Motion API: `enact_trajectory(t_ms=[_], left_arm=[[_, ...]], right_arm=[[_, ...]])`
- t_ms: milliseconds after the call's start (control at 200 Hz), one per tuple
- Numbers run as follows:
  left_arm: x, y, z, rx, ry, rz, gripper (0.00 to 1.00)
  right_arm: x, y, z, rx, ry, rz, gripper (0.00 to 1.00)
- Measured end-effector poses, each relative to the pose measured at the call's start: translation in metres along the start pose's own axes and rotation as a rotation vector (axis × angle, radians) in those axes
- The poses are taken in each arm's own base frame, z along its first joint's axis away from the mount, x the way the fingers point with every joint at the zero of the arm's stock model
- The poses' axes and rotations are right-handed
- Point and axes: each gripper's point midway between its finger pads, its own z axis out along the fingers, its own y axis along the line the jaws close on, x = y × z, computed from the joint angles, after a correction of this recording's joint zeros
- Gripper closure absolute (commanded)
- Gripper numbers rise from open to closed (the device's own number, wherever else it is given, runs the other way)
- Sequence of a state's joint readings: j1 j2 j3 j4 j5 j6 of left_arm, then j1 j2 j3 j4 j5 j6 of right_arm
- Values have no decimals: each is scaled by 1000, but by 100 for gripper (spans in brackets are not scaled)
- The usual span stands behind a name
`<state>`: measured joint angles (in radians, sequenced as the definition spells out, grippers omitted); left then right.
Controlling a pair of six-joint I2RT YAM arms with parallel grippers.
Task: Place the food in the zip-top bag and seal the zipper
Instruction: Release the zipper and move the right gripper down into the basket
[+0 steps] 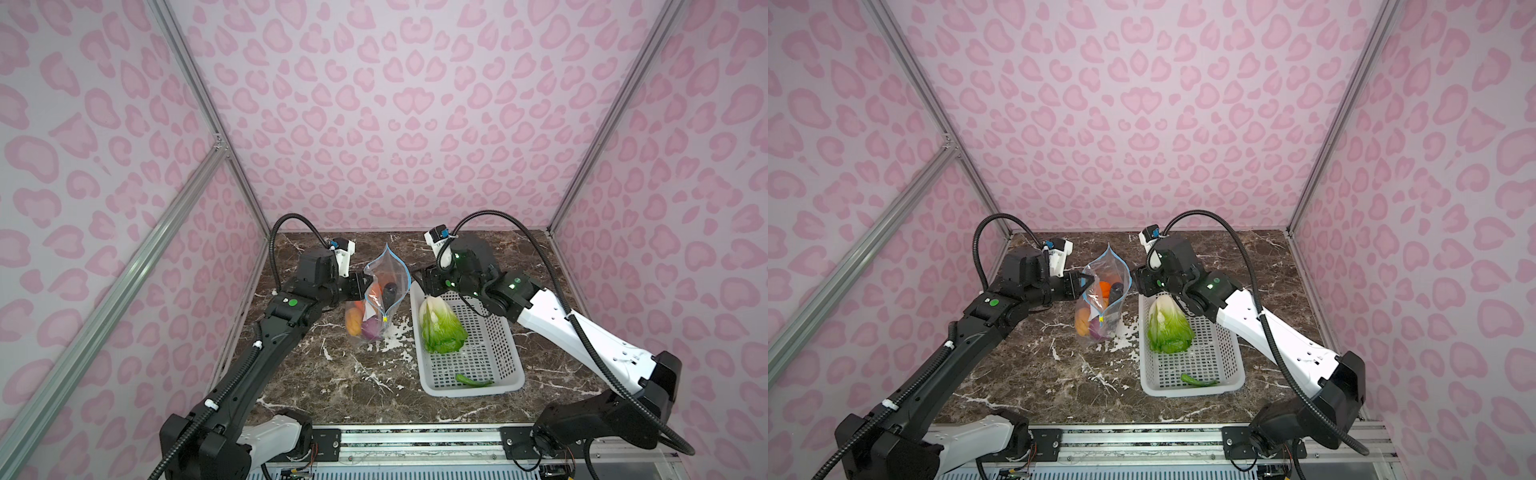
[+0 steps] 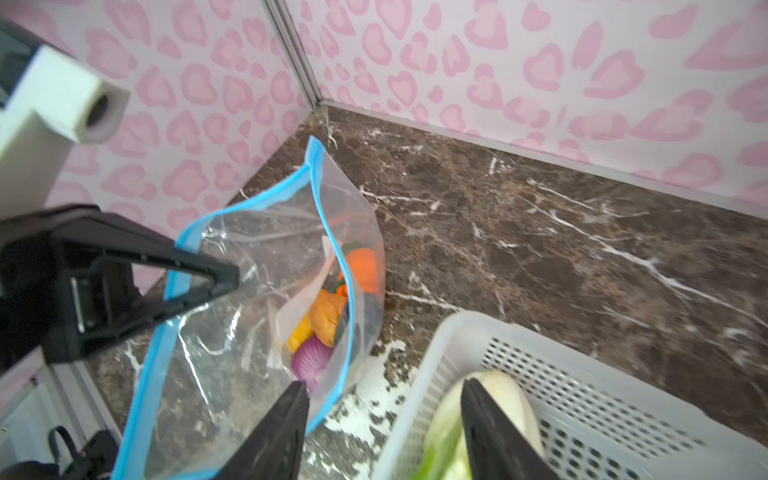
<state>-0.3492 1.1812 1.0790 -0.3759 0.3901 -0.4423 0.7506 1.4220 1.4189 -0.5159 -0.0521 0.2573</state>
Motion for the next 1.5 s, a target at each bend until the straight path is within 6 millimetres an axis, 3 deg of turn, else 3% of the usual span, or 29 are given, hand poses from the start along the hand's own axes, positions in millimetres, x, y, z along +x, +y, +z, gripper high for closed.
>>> enact_trajectory(t_ms=[110, 370, 710, 1060, 1500], left_arm=[[2, -2, 3, 16, 8, -2, 98], [5, 1, 12, 22, 24, -7, 98], [11, 5, 21, 13, 53, -22, 98], [11, 5, 21, 13, 54, -22, 97], [10, 4, 20, 12, 49, -20, 98]], right_arm=[[39, -18, -15, 74, 142, -44, 38], [159, -44, -40, 135, 549, -65, 38], [254, -38, -39, 126, 847, -64, 41], [300, -46, -33, 188, 933, -105, 39], [311, -54, -13, 265, 881, -140, 42]])
